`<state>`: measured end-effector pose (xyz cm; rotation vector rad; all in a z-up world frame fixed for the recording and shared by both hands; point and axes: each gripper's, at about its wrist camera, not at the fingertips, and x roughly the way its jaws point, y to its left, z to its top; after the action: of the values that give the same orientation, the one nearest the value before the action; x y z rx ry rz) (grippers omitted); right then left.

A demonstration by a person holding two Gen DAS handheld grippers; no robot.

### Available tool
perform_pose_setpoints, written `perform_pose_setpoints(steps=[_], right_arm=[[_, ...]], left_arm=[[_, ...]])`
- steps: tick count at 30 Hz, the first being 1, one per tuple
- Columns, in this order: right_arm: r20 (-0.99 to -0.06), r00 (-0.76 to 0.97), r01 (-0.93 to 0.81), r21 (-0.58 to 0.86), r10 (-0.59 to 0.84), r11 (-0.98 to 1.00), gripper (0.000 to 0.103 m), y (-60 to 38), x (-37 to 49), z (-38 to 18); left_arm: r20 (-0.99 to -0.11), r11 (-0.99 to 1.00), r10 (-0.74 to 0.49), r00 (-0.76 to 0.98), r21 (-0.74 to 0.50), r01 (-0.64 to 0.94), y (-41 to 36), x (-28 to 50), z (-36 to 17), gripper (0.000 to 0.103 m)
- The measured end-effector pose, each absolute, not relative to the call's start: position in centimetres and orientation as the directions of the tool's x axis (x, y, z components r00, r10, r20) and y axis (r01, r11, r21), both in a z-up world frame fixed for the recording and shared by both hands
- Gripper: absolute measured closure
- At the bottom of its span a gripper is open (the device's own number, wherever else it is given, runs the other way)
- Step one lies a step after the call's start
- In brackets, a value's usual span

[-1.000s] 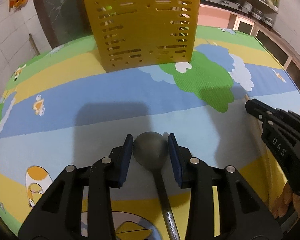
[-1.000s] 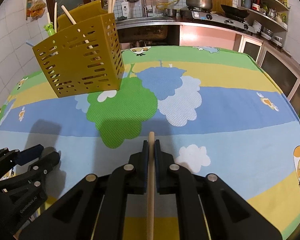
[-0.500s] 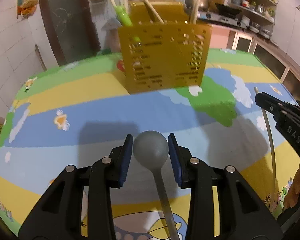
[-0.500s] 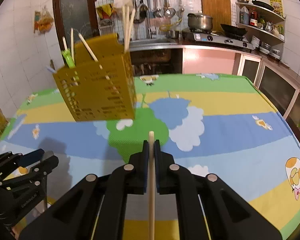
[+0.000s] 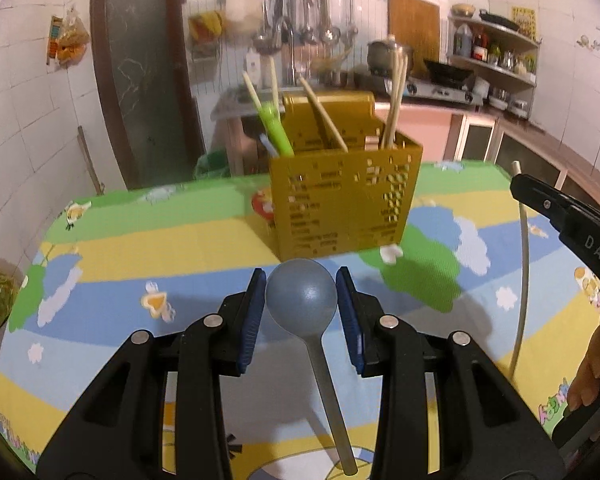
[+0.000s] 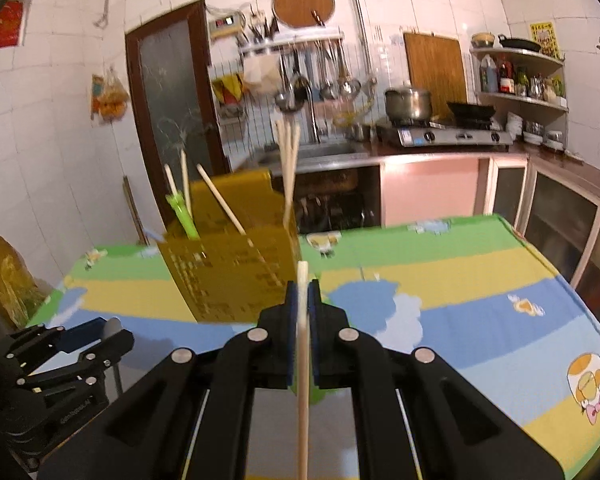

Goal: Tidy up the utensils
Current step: 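Lift the grey spoon and chopstick and carry them over the holder, then lower the spoon and chopstick into the holder and open both tools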

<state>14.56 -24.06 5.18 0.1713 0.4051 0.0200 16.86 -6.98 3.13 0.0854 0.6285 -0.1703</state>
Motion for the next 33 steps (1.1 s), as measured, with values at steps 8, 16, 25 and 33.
perform_pose_setpoints(steps=[8,16,25,33], right_arm=[[-0.314,0.948,0.005,0.154,0.044,0.988,0.097,-23.6,14.0,6.0],[-0.205,0.978,-0.018,0.145,0.047,0.989,0.097,-23.3,13.4,9.8],[0.023,1.0,-0.021,0.125,0.018,0.992,0.097,-22.6,17.2,18.8],[0.143,0.99,-0.009,0.098,-0.005,0.995,0.097,-21.2,23.1,19.5]], left_arm=[[-0.536,0.982,-0.14,0.832,0.03,0.185,-6.6,16.4,4.1,0.068],[-0.426,0.983,-0.155,0.892,0.022,0.181,-6.0,16.0,7.6,0.068],[-0.191,0.986,-0.134,0.972,0.072,0.15,-6.5,20.8,16.3,0.068],[-0.078,0.993,-0.112,0.991,0.024,0.114,-6.8,27.7,16.2,0.068]])
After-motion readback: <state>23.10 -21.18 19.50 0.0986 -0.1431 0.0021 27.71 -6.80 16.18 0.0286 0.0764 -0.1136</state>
